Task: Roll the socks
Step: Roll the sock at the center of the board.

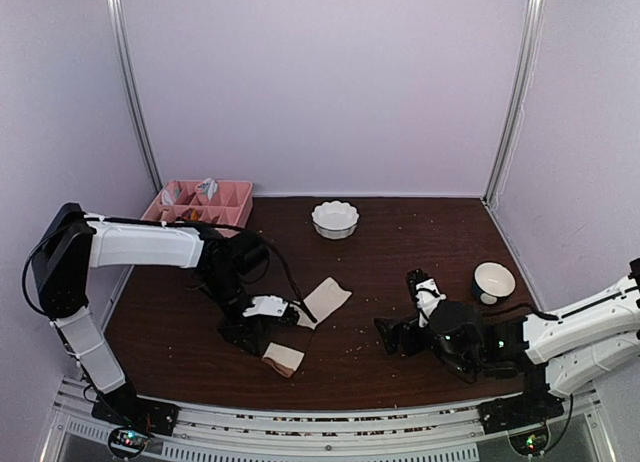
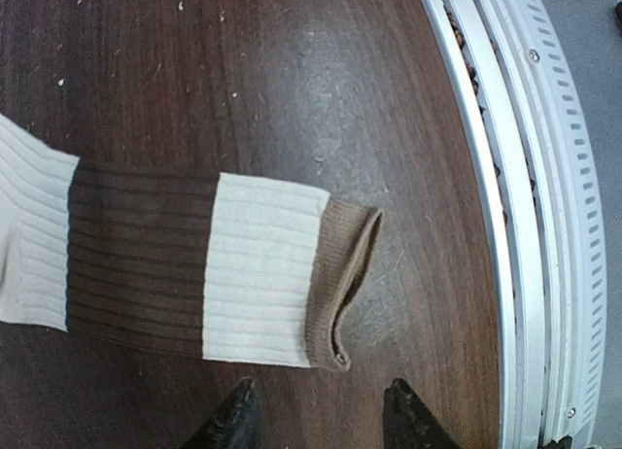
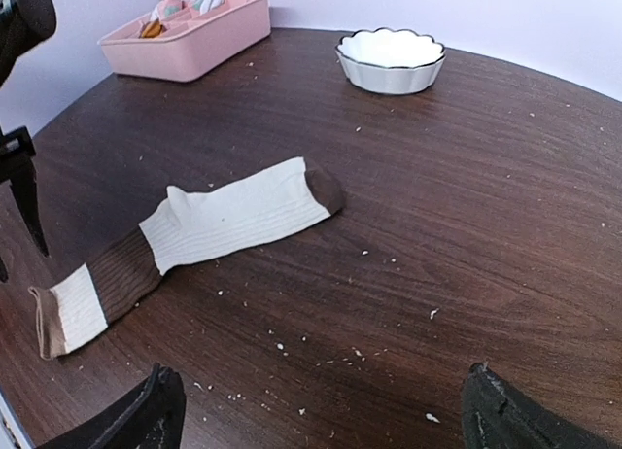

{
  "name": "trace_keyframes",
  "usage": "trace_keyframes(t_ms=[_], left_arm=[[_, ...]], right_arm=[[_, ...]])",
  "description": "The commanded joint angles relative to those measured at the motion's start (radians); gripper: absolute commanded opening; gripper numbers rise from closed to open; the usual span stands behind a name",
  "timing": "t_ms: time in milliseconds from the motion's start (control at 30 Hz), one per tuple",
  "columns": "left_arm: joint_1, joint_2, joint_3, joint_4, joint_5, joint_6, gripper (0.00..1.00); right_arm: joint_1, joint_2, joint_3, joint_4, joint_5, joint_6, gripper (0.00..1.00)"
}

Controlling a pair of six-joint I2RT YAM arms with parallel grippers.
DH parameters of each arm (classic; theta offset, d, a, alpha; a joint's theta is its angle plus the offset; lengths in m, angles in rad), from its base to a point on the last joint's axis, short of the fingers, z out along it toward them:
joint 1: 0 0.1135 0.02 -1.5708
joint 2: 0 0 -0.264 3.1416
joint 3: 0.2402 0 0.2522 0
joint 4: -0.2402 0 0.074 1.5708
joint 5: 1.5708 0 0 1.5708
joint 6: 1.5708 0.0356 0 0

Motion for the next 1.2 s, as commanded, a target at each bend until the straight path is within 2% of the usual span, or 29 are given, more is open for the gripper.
trace_keyframes(t_ms=[0,167,367,567,667,1033,1167], left_arm=[[-0.031,0.015,-0.005,0.039,0.029,-0.007,0.41],[-0.054,0.026,-0.031,0.075,0.002,-0.02,0.37],[-0.056,0.051,-0.028,0.081,-0.028,-0.021,0.22],[-0.055,0.078,-0.016,0.074,-0.032,-0.037,0.05],[-0.054,0.106,0.001,0.065,-0.03,-0.055,0.0],[0.045,0.222,0.132,-0.045,0.135,-0.12,0.0],[0.051,0.25,0.163,-0.083,0.151,-0.11,0.0]], right_arm=[[0.043,0.122,0.081,0.044,-0.053,-0.094,0.98],[0.093,0.253,0.197,0.057,-0.111,-0.163,0.89],[0.152,0.387,0.246,0.22,-0.212,-0.229,0.79],[0.202,0.482,0.302,0.25,-0.25,-0.346,0.76],[0.215,0.504,0.304,0.261,-0.278,-0.411,0.74],[0.218,0.65,0.382,0.229,-0.352,-0.605,0.72],[0.212,0.698,0.438,0.219,-0.37,-0.646,0.69]])
